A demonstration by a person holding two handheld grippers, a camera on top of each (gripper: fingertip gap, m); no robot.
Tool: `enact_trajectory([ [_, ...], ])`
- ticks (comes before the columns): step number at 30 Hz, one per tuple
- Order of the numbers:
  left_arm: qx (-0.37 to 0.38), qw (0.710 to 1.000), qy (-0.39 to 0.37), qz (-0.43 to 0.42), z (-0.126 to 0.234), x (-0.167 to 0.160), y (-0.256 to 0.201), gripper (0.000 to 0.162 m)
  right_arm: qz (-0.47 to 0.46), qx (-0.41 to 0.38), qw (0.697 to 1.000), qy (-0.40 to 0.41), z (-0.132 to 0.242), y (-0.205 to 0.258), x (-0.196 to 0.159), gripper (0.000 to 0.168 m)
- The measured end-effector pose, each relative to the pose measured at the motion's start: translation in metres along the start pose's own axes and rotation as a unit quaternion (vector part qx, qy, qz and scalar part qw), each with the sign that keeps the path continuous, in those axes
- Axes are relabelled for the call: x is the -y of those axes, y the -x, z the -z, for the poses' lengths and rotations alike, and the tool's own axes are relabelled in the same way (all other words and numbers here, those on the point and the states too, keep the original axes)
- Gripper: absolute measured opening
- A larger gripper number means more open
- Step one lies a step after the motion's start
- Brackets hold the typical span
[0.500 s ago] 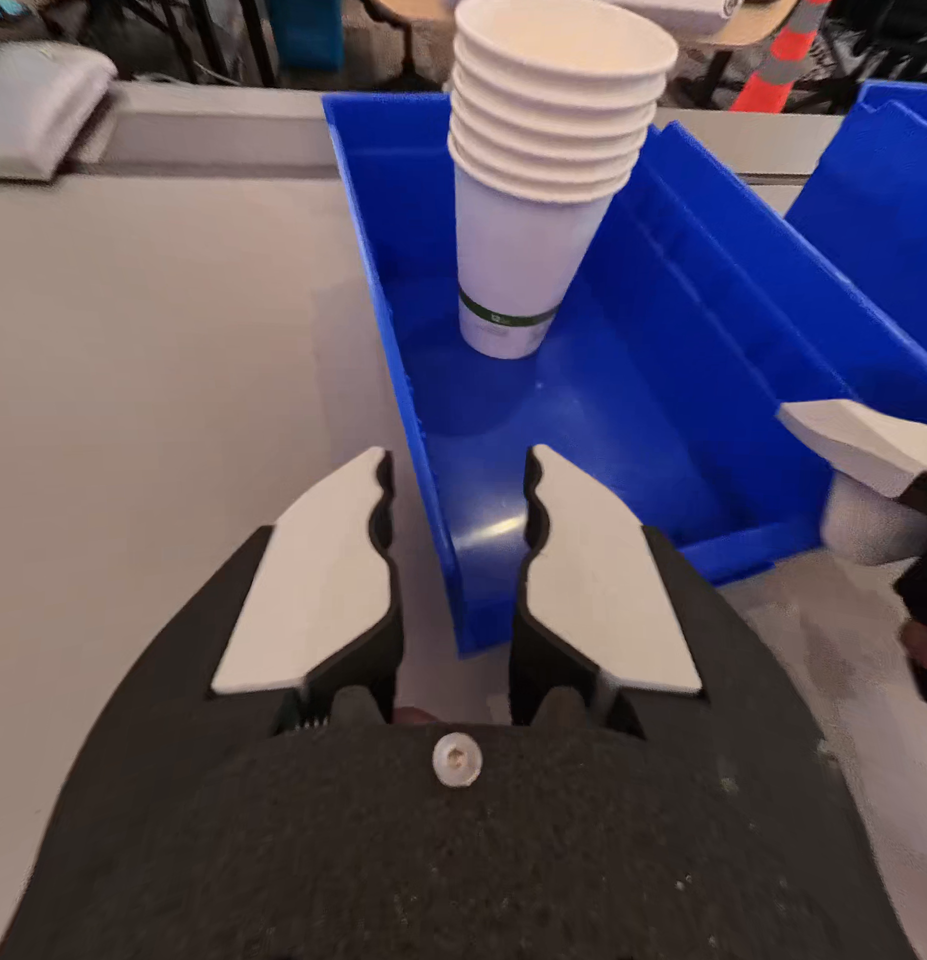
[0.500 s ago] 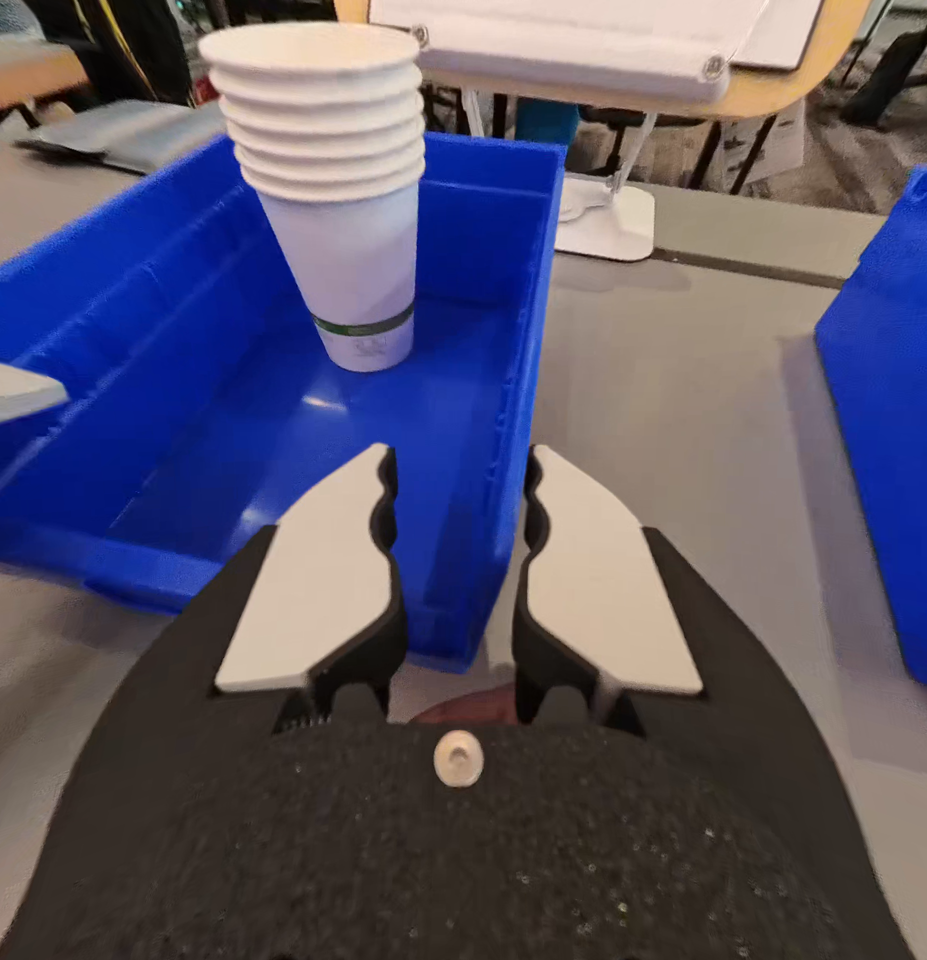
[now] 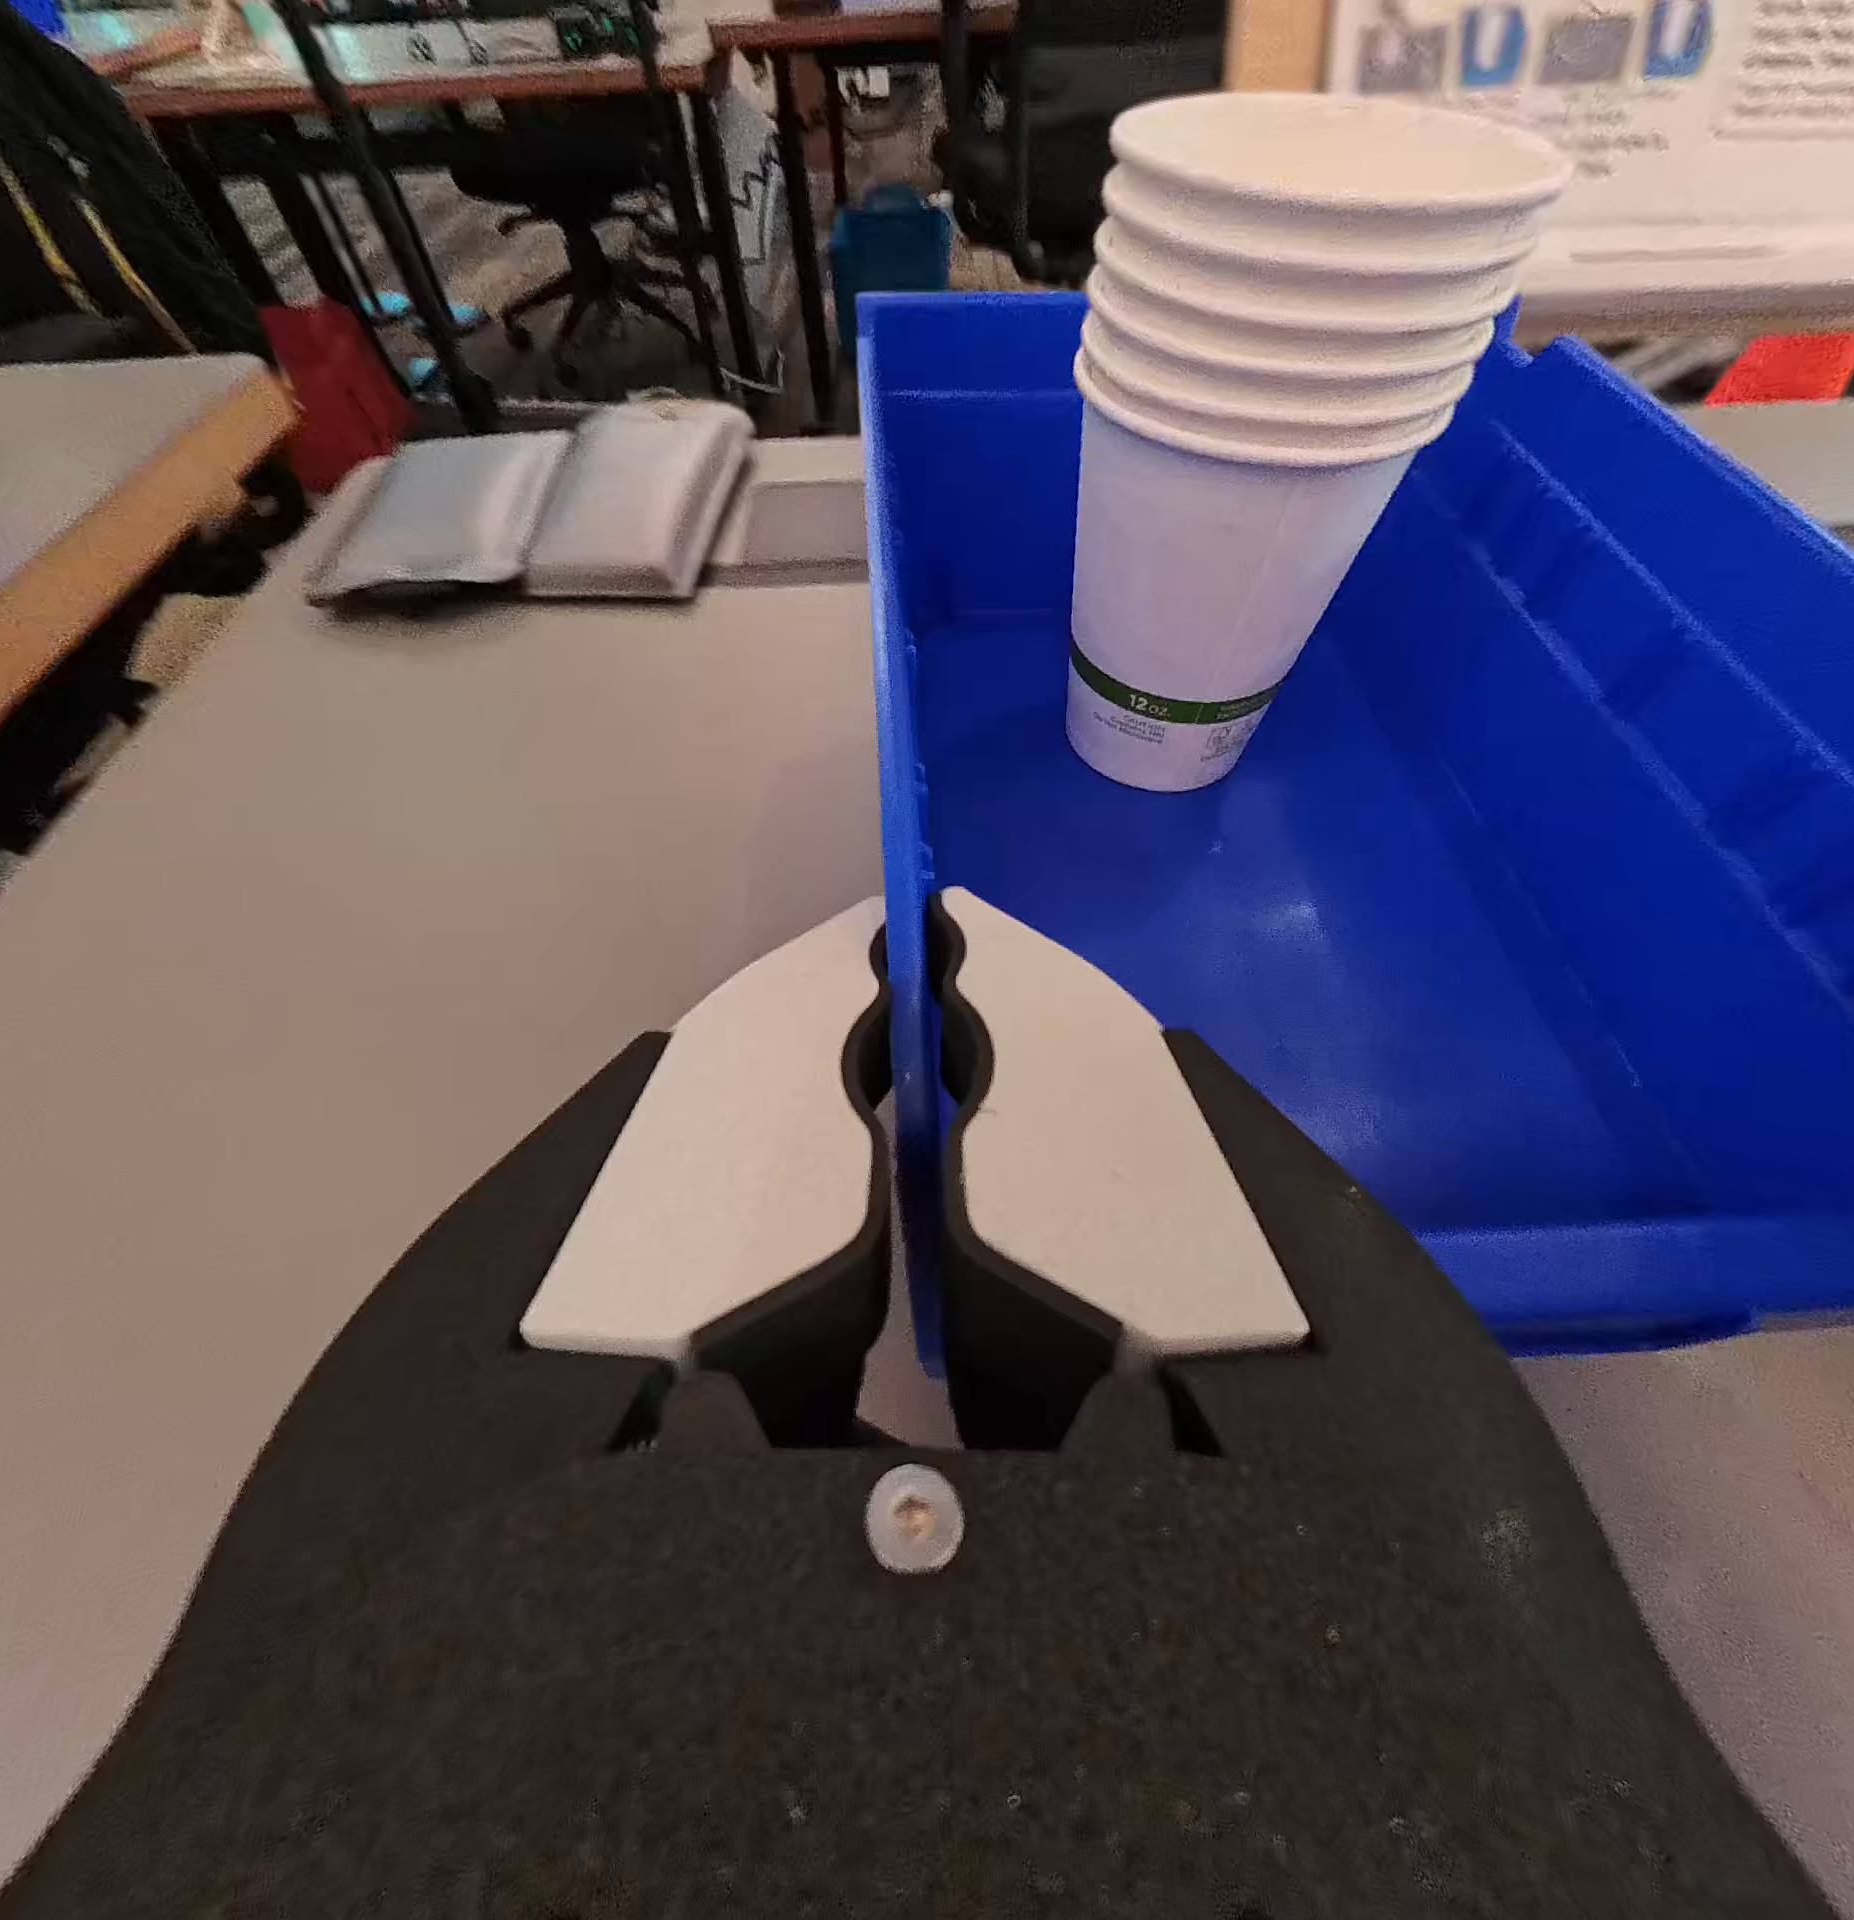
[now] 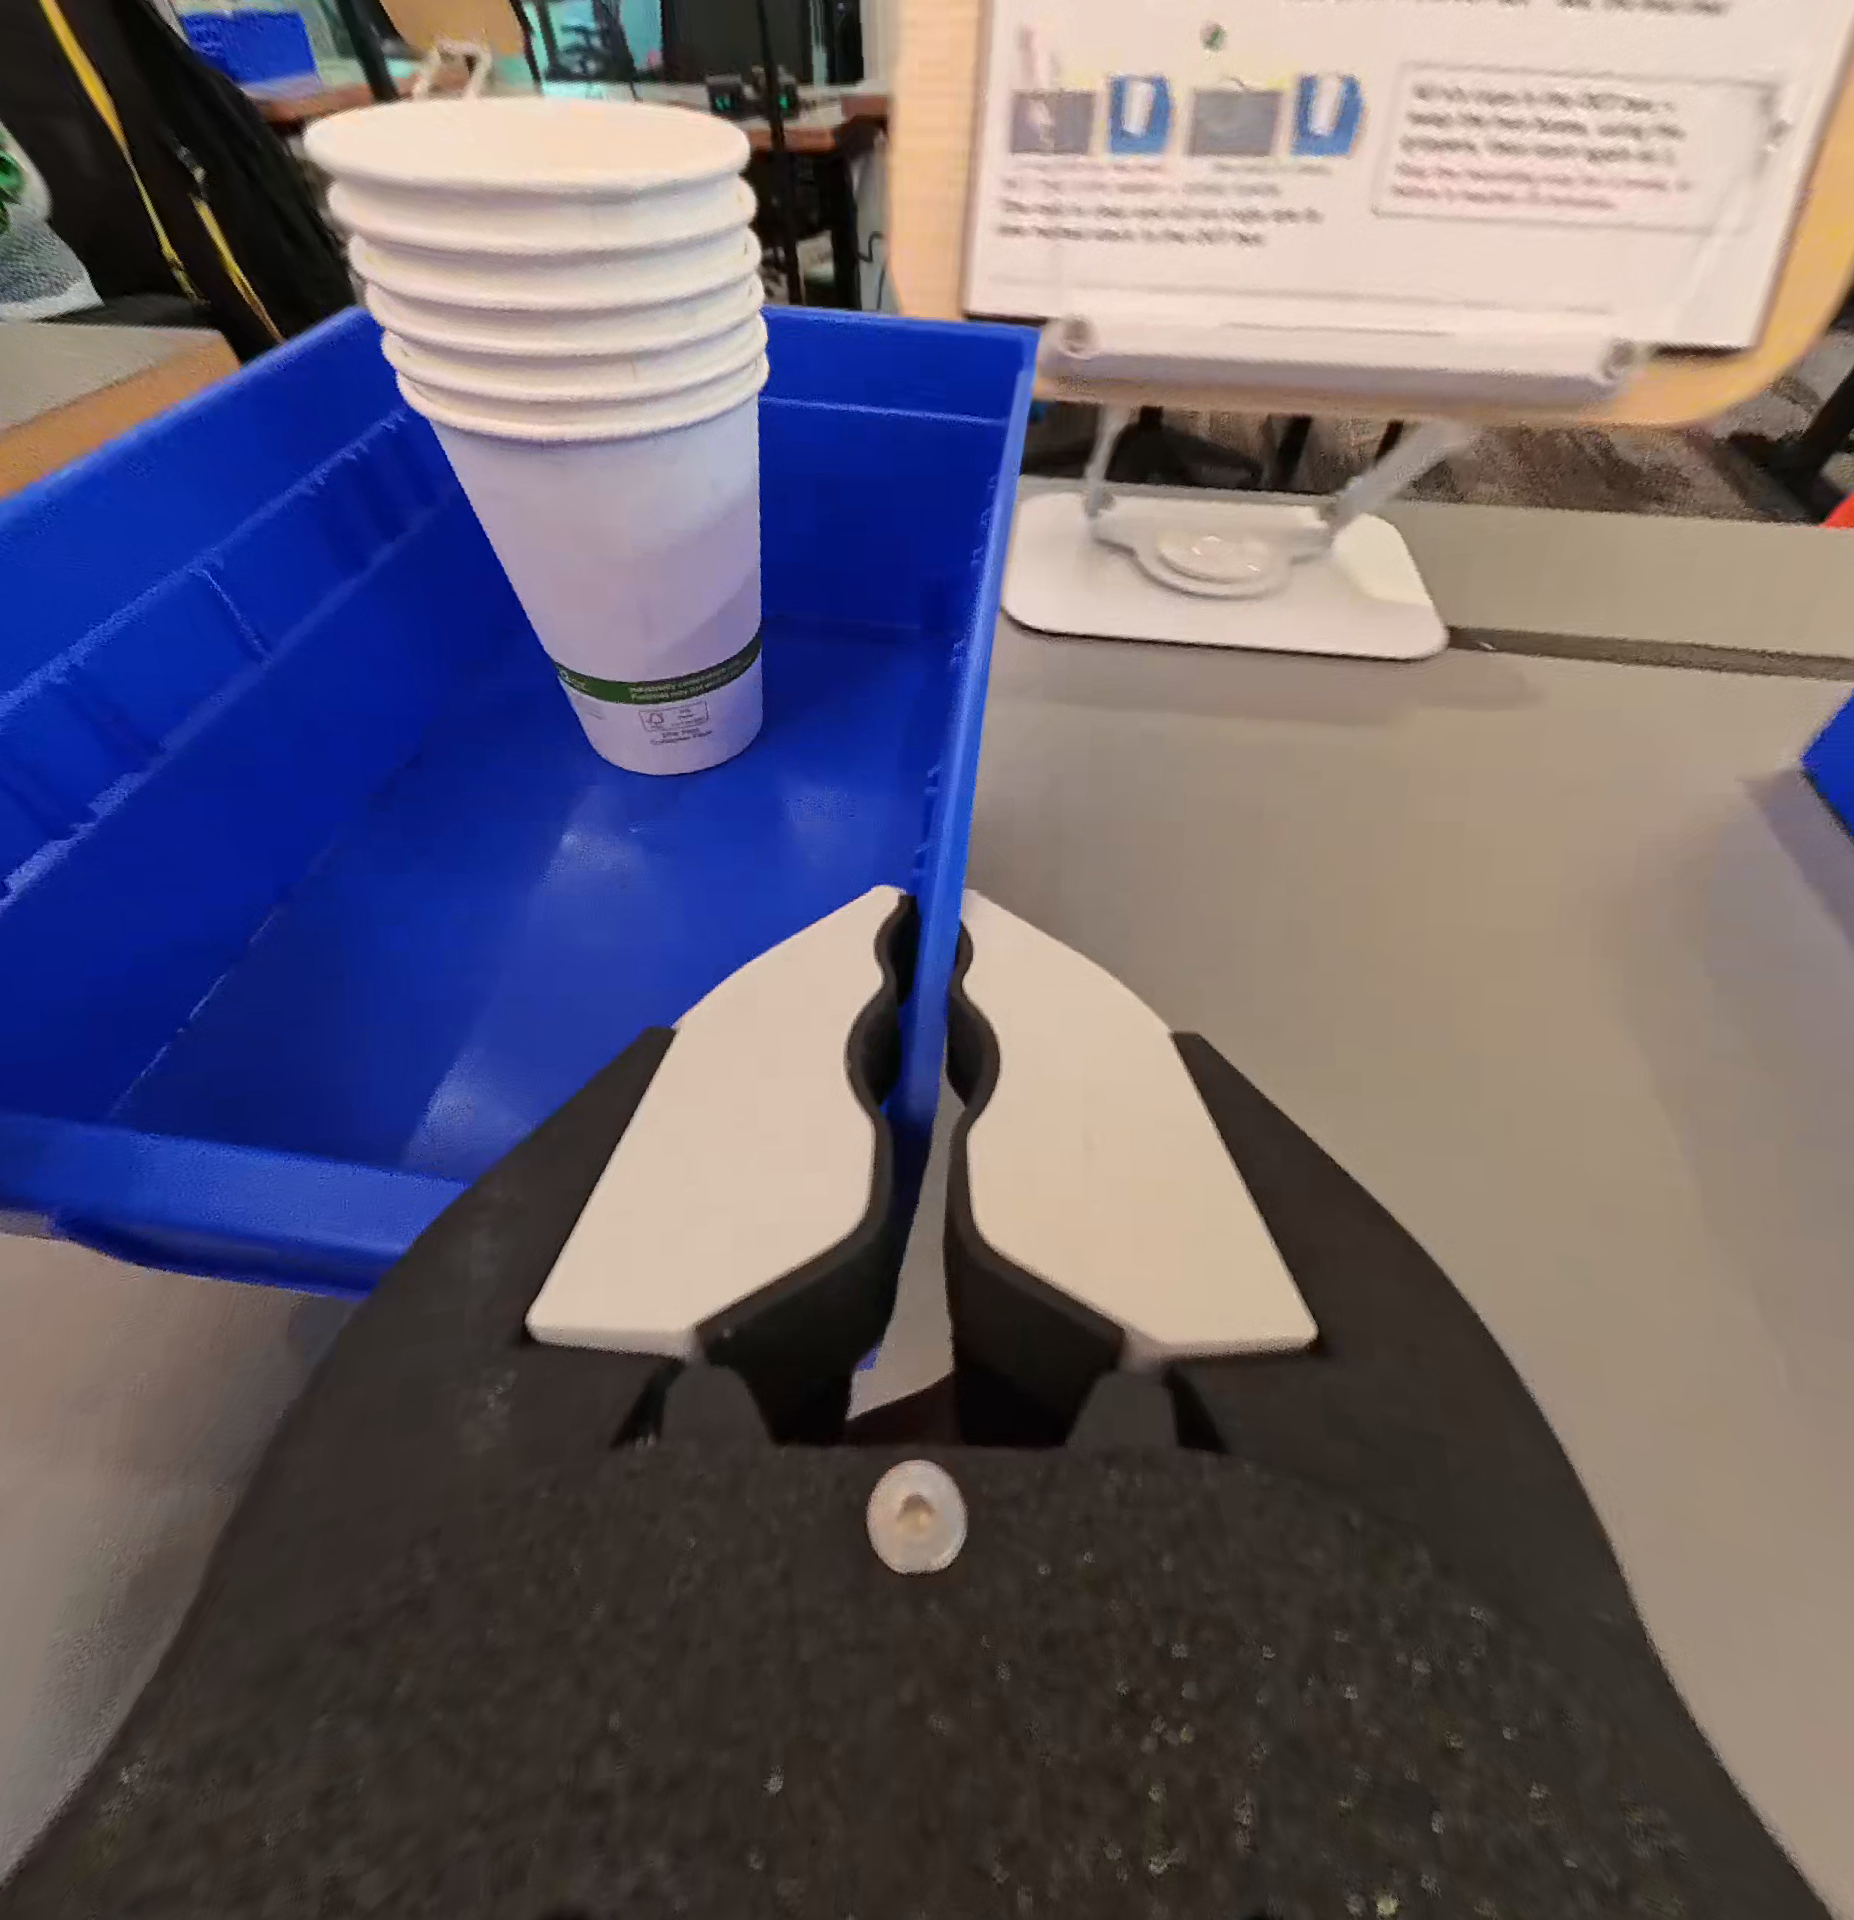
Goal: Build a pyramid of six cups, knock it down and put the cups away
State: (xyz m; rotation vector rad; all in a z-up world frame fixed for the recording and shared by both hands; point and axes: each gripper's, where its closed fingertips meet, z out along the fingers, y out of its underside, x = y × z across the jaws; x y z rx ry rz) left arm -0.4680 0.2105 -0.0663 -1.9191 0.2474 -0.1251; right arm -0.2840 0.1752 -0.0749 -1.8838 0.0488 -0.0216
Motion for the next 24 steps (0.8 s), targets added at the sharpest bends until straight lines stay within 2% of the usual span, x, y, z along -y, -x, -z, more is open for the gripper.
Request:
enact_trajectory([
  [3, 0.006, 1.000, -0.009, -0.005, -0.007, 0.003, 0.047, 0.002, 0.007, 0.001, 1.000, -0.004, -0.017, 0.044, 0.002, 0.002],
  [6, 0.014, 1.000, -0.006, 0.005, -0.019, -0.003, 0.076, 0.002, 0.013, 0.001, 1.000, 0.010, -0.035, 0.068, -0.004, 0.002],
  [12, 0.002, 0.999, 0.022, 0.026, -0.043, -0.031, 0.090, 0.002, 0.024, 0.001, 0.999, 0.028, -0.057, 0.077, -0.019, 0.002],
  [18, -0.003, 0.999, 0.015, 0.044, -0.053, -0.034, 0.093, 0.004, -0.004, 0.017, 1.000, 0.017, -0.058, 0.080, -0.022, 0.009],
  [20, 0.016, 1.000, 0.016, 0.019, -0.047, -0.032, 0.096, 0.015, 0.016, 0.064, 0.997, 0.031, -0.050, 0.086, -0.023, 0.018],
  [21, 0.024, 1.000, 0.010, 0.013, -0.040, -0.026, 0.099, 0.032, 0.028, 0.093, 0.994, 0.043, -0.041, 0.087, -0.023, 0.026],
  [22, 0.031, 0.999, 0.000, 0.014, -0.029, -0.016, 0.102, 0.041, 0.029, 0.124, 0.990, 0.060, -0.029, 0.085, -0.024, 0.036],
  [24, 0.033, 0.999, -0.022, 0.014, -0.003, 0.006, 0.103, 0.050, 0.010, 0.224, 0.970, 0.095, 0.008, 0.083, -0.022, 0.040],
])
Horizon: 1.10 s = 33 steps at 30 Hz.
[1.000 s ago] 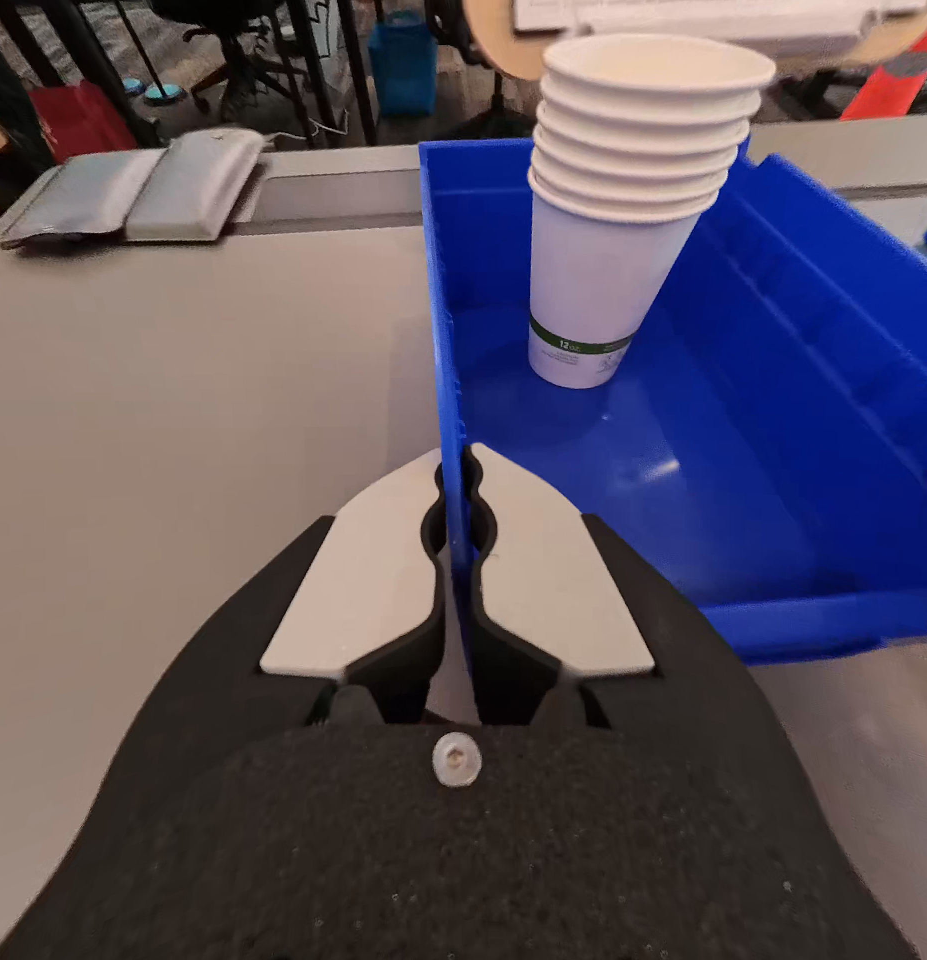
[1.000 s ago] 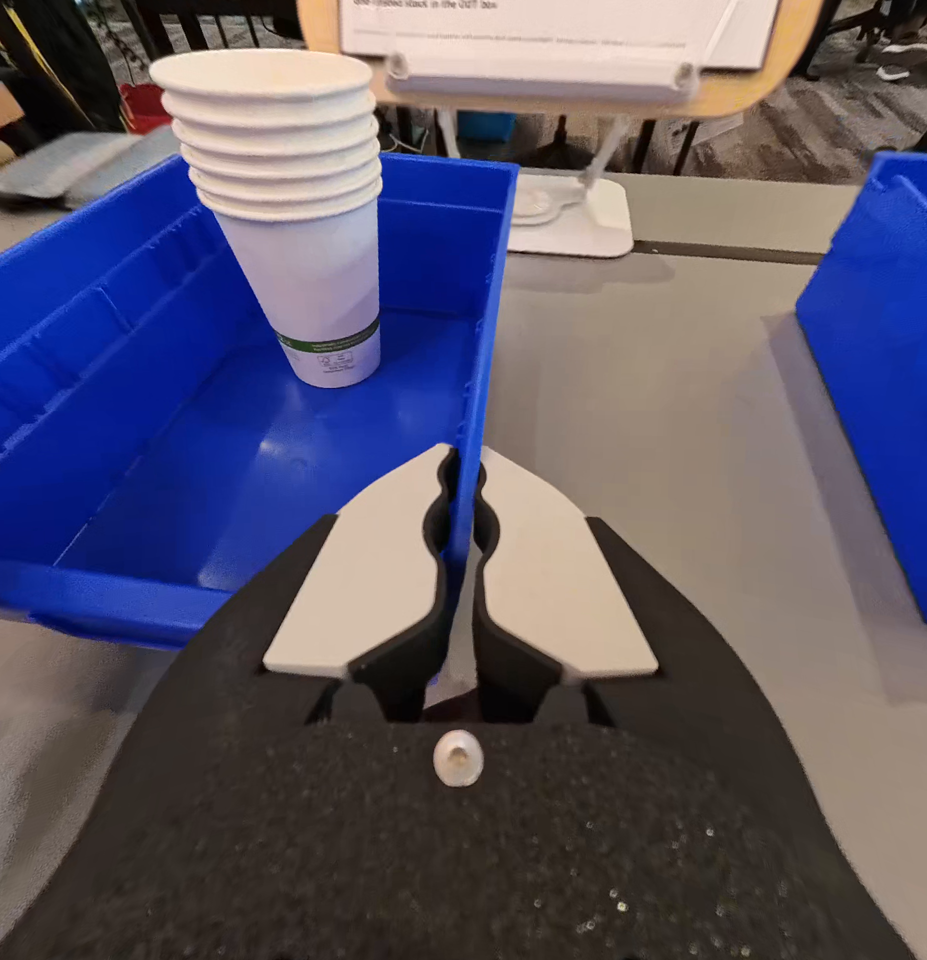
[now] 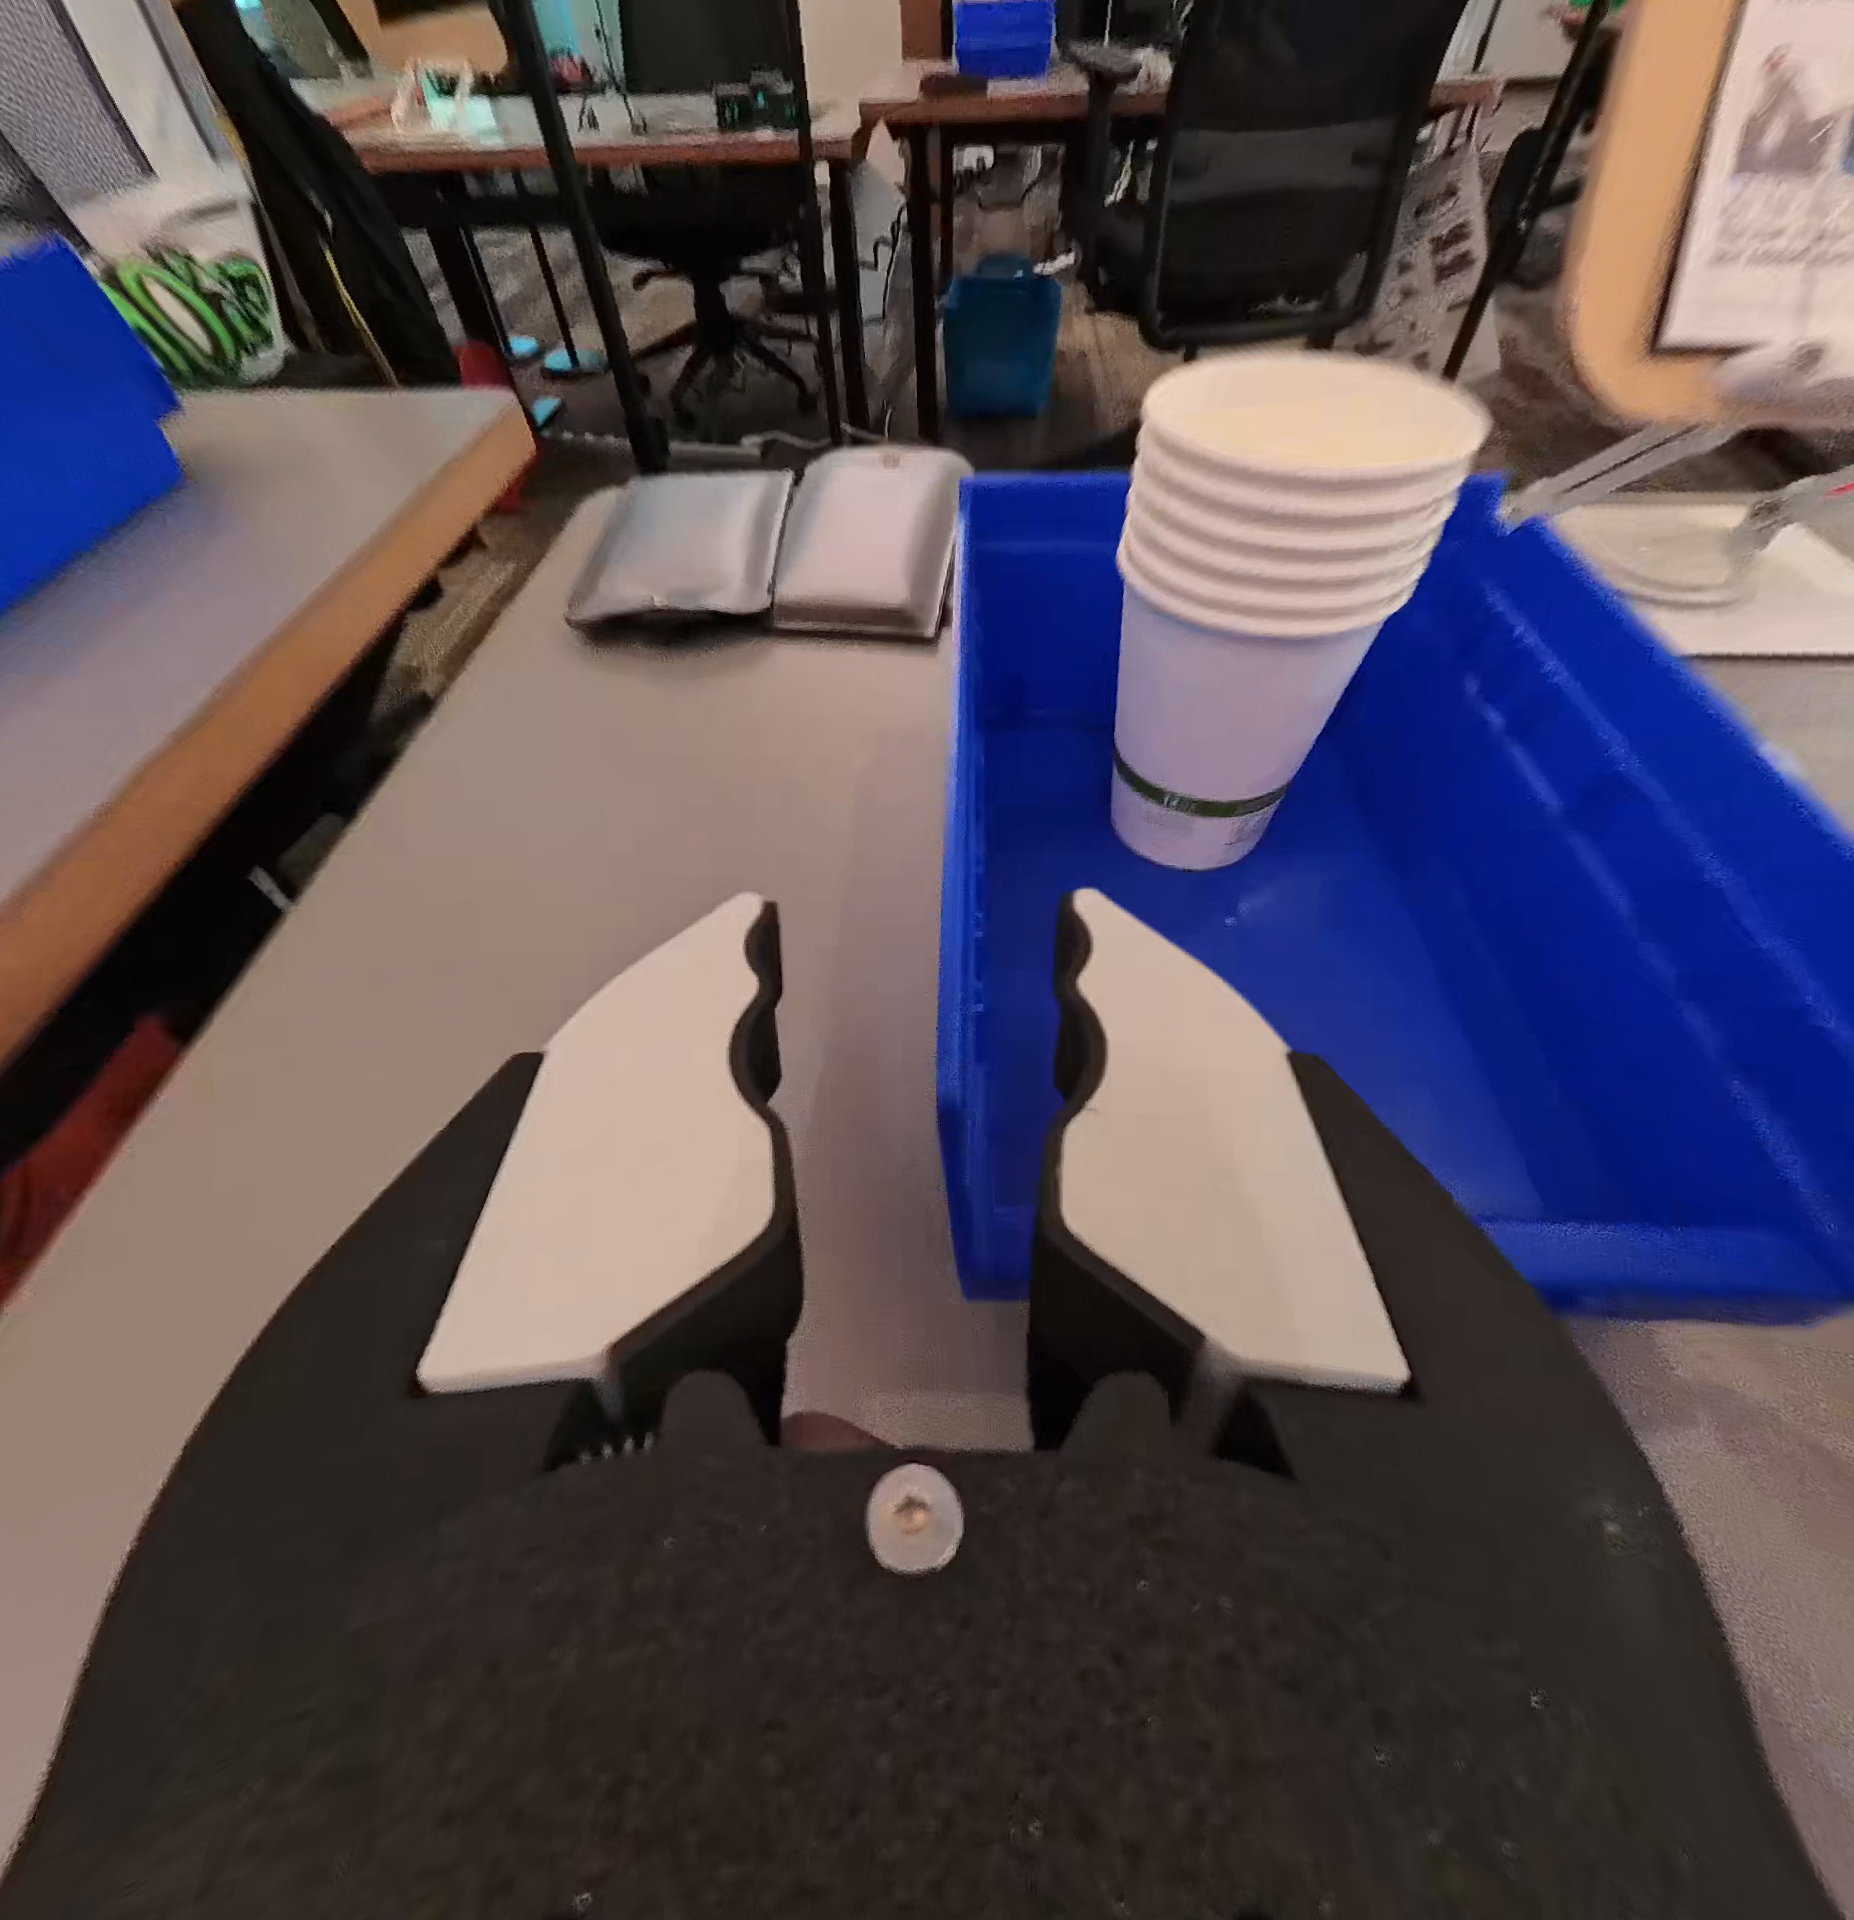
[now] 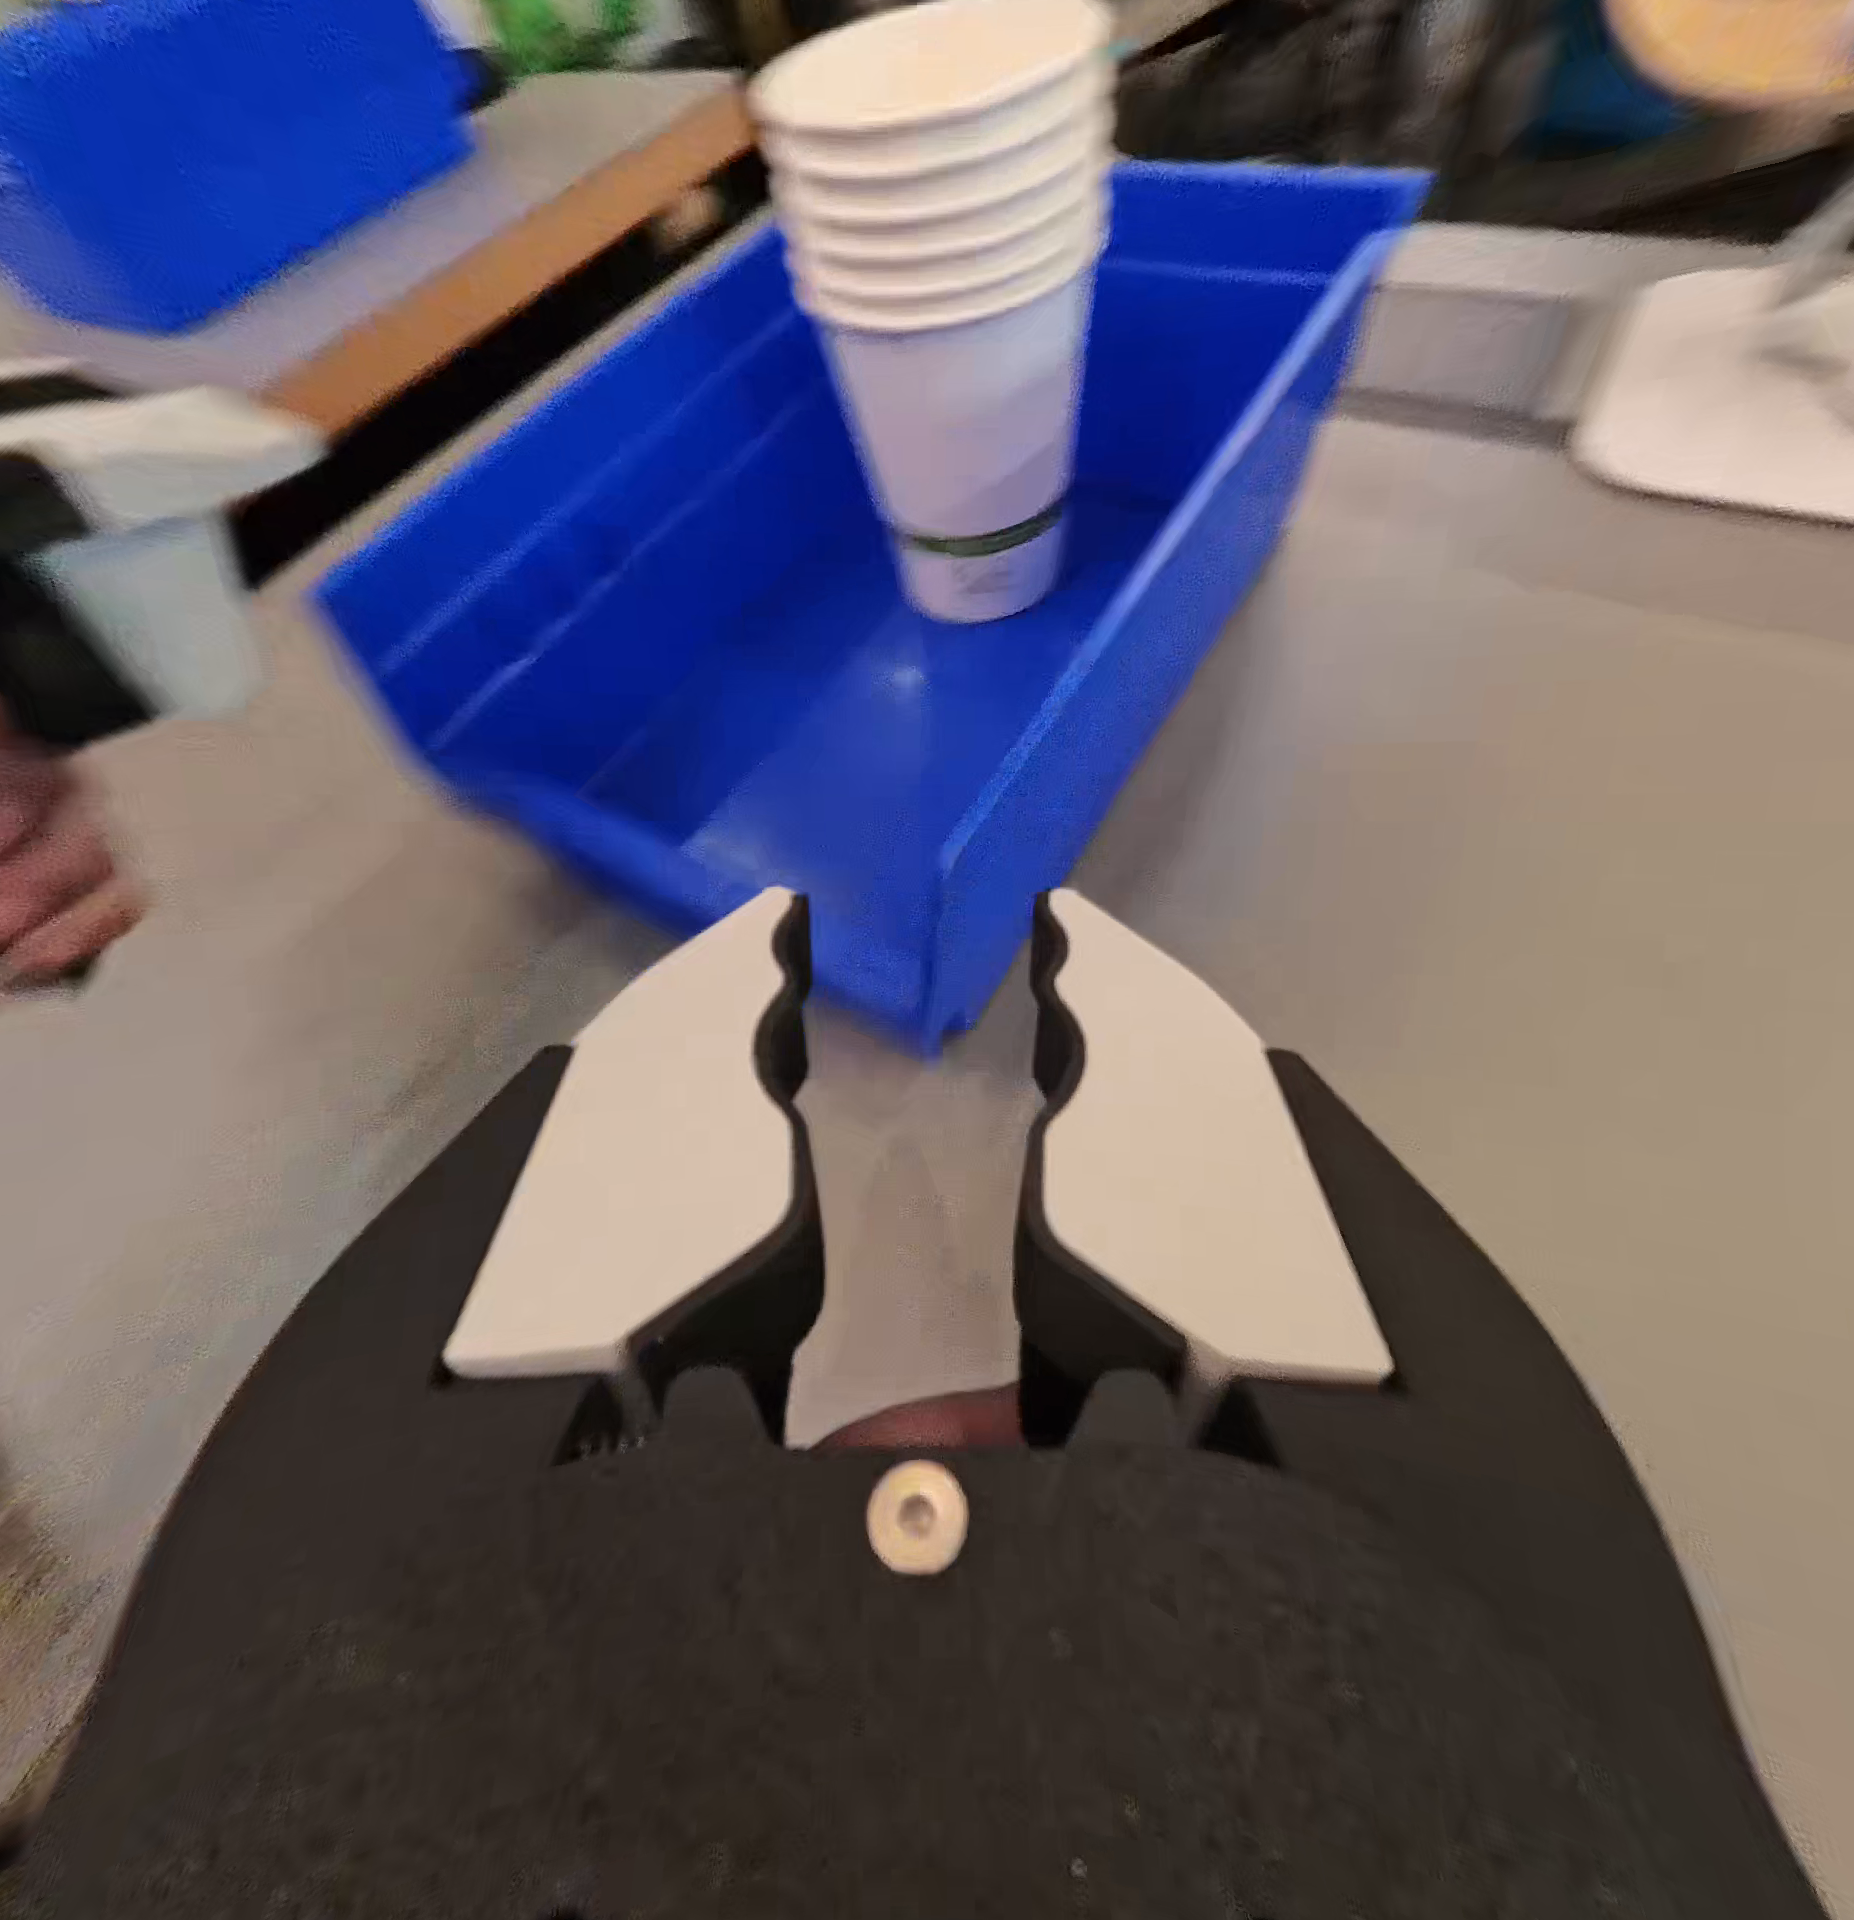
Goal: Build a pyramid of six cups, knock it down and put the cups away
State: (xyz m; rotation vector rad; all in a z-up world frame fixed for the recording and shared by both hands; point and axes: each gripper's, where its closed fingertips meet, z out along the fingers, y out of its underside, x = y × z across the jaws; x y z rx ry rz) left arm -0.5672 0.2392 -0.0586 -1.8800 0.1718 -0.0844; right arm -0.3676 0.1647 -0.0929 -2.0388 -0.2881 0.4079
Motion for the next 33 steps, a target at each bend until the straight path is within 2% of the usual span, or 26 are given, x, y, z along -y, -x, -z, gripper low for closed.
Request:
enact_trajectory([
  [2, -0.009, 1.000, 0.004, -0.016, 0.024, 0.014, -0.010, 0.054, 0.036, 0.071, 0.997, 0.019, 0.043, -0.003, -0.003, 0.048],
  [4, -0.054, 0.998, 0.021, -0.001, 0.043, 0.014, -0.040, 0.053, 0.096, 0.057, 0.994, 0.018, 0.084, -0.039, -0.003, 0.049],
  [6, -0.158, 0.983, 0.066, 0.067, 0.060, -0.003, -0.091, 0.060, 0.128, 0.029, 0.991, 0.001, 0.127, -0.086, -0.002, 0.049],
  [7, -0.227, 0.960, 0.106, 0.124, 0.069, -0.015, -0.120, 0.070, 0.127, 0.041, 0.991, 0.010, 0.148, -0.104, -0.010, 0.049],
  [9, -0.377, 0.884, 0.156, 0.228, 0.094, -0.021, -0.170, 0.086, 0.113, 0.127, 0.983, 0.073, 0.191, -0.128, -0.039, 0.048],
  [10, -0.411, 0.855, 0.142, 0.283, 0.099, -0.012, -0.177, 0.081, 0.094, 0.122, 0.984, 0.094, 0.210, -0.154, -0.046, 0.045],
  [11, -0.415, 0.843, 0.119, 0.323, 0.098, -0.004, -0.175, 0.075, 0.073, 0.097, 0.987, 0.106, 0.228, -0.185, -0.051, 0.042],
  [12, -0.398, 0.848, 0.105, 0.334, 0.093, -0.002, -0.170, 0.069, 0.057, 0.075, 0.989, 0.116, 0.245, -0.215, -0.056, 0.042],
  [14, -0.324, 0.896, 0.093, 0.290, 0.079, -0.010, -0.157, 0.071, 0.046, -0.031, 0.989, 0.137, 0.271, -0.284, -0.067, 0.046],
  [15, -0.279, 0.921, 0.081, 0.259, 0.073, -0.015, -0.147, 0.071, 0.035, -0.093, 0.988, 0.122, 0.282, -0.315, -0.068, 0.050],
  [17, -0.217, 0.950, 0.059, 0.217, 0.068, -0.022, -0.134, 0.070, 0.003, -0.162, 0.986, 0.047, 0.297, -0.353, -0.067, 0.047],
  [20, -0.145, 0.976, 0.028, 0.157, 0.063, -0.030, -0.120, 0.073, -0.054, -0.197, 0.977, -0.053, 0.303, -0.371, -0.077, 0.049],
  [23, -0.100, 0.989, 0.015, 0.106, 0.057, -0.037, -0.112, 0.071, -0.072, -0.224, 0.967, -0.093, 0.298, -0.373, -0.095, 0.050],
  [26, -0.083, 0.994, 0.010, 0.068, 0.054, -0.045, -0.111, 0.070, -0.036, -0.263, 0.961, -0.080, 0.296, -0.376, -0.110, 0.053],
  [29, -0.069, 0.997, 0.011, 0.034, 0.048, -0.053, -0.112, 0.068, -0.010, -0.309, 0.947, -0.080, 0.304, -0.390, -0.111, 0.053],
  [33, -0.057, 0.998, 0.034, -0.005, 0.038, -0.066, -0.118, 0.068, -0.004, -0.323, 0.943, -0.082, 0.309, -0.403, -0.111, 0.053],
])
